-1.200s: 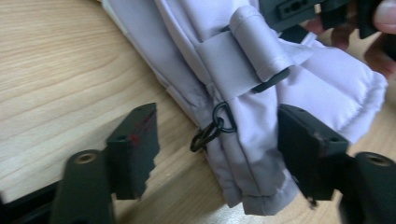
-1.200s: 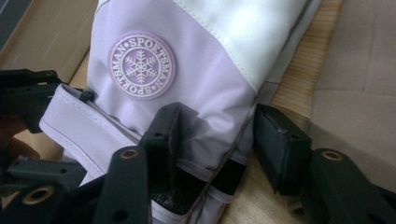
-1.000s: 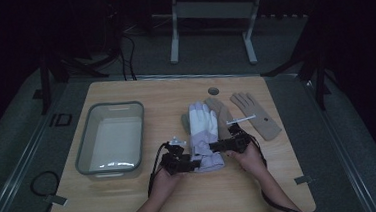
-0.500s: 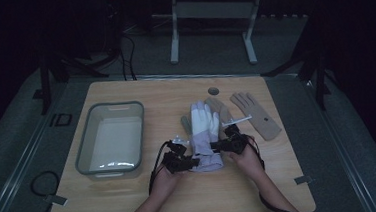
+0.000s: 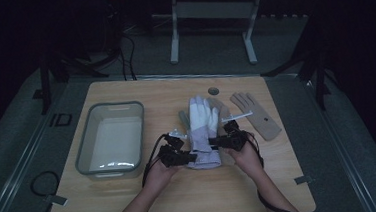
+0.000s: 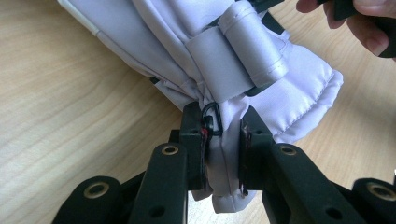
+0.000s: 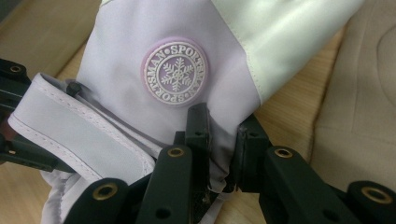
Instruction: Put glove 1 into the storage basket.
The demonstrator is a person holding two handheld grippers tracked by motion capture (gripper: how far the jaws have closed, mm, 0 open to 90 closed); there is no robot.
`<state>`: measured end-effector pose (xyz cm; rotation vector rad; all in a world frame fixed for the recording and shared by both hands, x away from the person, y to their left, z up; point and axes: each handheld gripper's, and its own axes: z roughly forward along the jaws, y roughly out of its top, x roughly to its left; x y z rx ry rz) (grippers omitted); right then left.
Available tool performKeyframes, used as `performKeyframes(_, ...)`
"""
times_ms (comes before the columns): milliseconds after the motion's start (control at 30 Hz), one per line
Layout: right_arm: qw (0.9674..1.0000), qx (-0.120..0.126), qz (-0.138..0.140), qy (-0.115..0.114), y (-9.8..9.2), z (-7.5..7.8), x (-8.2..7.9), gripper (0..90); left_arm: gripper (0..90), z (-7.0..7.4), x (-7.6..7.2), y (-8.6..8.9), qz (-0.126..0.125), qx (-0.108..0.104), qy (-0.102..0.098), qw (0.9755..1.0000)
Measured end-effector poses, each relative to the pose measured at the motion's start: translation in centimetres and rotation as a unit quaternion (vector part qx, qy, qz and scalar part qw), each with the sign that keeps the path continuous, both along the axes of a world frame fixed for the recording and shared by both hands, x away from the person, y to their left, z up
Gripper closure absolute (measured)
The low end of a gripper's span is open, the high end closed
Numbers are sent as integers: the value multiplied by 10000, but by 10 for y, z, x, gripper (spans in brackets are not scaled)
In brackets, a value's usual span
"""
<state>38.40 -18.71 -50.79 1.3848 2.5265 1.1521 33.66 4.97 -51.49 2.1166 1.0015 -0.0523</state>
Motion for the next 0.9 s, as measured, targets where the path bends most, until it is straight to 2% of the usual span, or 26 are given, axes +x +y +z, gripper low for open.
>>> performKeyframes(167, 9999, 61, 26, -79, 4, 13, -1, 786, 762, 14, 0, 6, -120, 25, -105, 9999)
performKeyframes(500, 9995, 179, 18, -249, 20, 41, 0, 786, 761, 43, 2, 24, -181, 93, -283, 9994)
performKeyframes(900, 9993, 200, 156, -284, 50, 56, 3, 785, 761, 57, 0, 53, -175, 149, -348, 9991)
